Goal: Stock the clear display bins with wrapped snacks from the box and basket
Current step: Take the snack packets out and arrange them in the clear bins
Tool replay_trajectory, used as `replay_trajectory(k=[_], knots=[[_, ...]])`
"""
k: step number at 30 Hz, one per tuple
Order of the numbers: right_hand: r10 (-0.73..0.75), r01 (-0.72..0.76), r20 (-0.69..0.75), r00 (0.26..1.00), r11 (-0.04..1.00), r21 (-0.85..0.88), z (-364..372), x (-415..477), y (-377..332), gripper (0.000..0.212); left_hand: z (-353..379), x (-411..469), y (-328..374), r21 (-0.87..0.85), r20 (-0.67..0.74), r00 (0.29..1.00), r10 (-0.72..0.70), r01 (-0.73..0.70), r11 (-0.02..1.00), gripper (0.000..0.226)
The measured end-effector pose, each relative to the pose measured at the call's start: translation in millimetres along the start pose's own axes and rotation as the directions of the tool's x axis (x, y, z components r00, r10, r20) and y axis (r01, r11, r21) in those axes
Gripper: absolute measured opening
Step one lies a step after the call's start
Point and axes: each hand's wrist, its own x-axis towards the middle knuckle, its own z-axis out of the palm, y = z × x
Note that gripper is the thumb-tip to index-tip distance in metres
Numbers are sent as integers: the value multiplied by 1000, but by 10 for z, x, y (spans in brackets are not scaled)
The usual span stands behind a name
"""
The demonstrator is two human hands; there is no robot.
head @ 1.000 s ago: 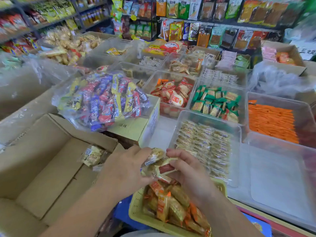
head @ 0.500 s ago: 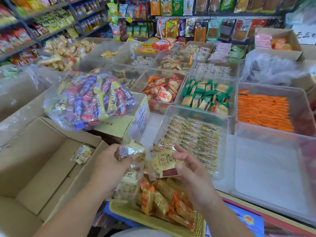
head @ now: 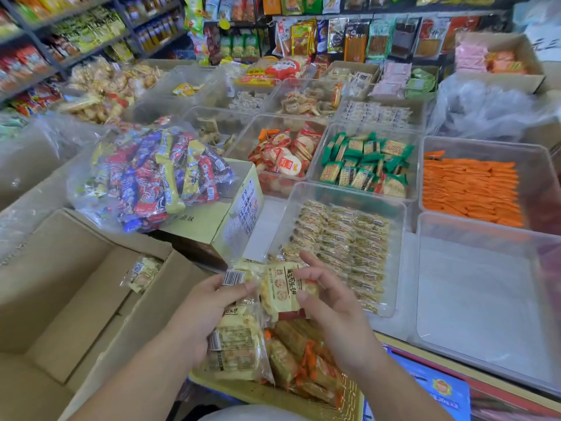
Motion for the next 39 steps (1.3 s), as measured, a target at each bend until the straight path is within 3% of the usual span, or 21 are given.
replay_trajectory(k=[2,4,5,8,13,16,19,21,23,25,26,28,30,33,36,39], knots=[[-4,14,105,995,995,-101,-72,6,-6,59,-20,63,-15,-42,19,1000,-16,17,999,85],[3,73,196,981,921,-381,-152,25,10,85,-39,135,-36,-66,36,999,-41,43,997,72],[-1,115,216,976,849,-516,-179,43,20,87,-51,169,-46,-75,35,998,-51,53,996,64],[-52,185,210,976,707,-683,-231,126,89,79,-81,285,-74,-92,14,998,-69,70,993,31],[-84,10,-95,992,800,-600,-359,355,96,37,-113,437,-76,-137,-87,995,-42,30,990,20],[-212,-22,-255,943,728,-685,-529,596,17,28,-171,514,-60,-224,-129,991,-30,0,975,21],[-407,-70,-309,860,504,-861,-637,867,-50,23,-235,572,-74,-286,-161,987,-24,-24,958,18],[-507,-78,-227,831,298,-951,-649,1058,-40,20,-266,598,-112,-326,-174,985,-20,-39,945,14],[-523,-45,-116,845,146,-988,-581,1233,22,22,-289,617,-157,-352,-187,982,-16,-52,935,10],[-434,-10,-35,900,60,-998,-480,1370,144,23,-309,633,-203,-366,-192,981,-22,-51,929,9],[-341,2,-18,940,58,-998,-432,1424,228,21,-318,640,-221,-372,-193,981,-25,-50,927,10],[-87,-38,-54,995,177,-983,-370,1495,399,27,-336,653,-246,-384,-197,980,-26,-53,922,15],[117,-151,-117,986,349,-925,-366,1519,494,45,-356,656,-262,-389,-192,981,-14,-63,919,13],[264,-236,-110,958,512,-826,-431,1498,481,64,-388,645,-289,-380,-173,985,8,-74,922,22],[297,-241,-99,950,495,-834,-485,1483,392,54,-399,626,-301,-367,-160,987,5,-64,928,55],[232,-212,-121,965,422,-882,-422,1540,357,47,-401,622,-309,-382,-155,988,1,-61,922,53]])
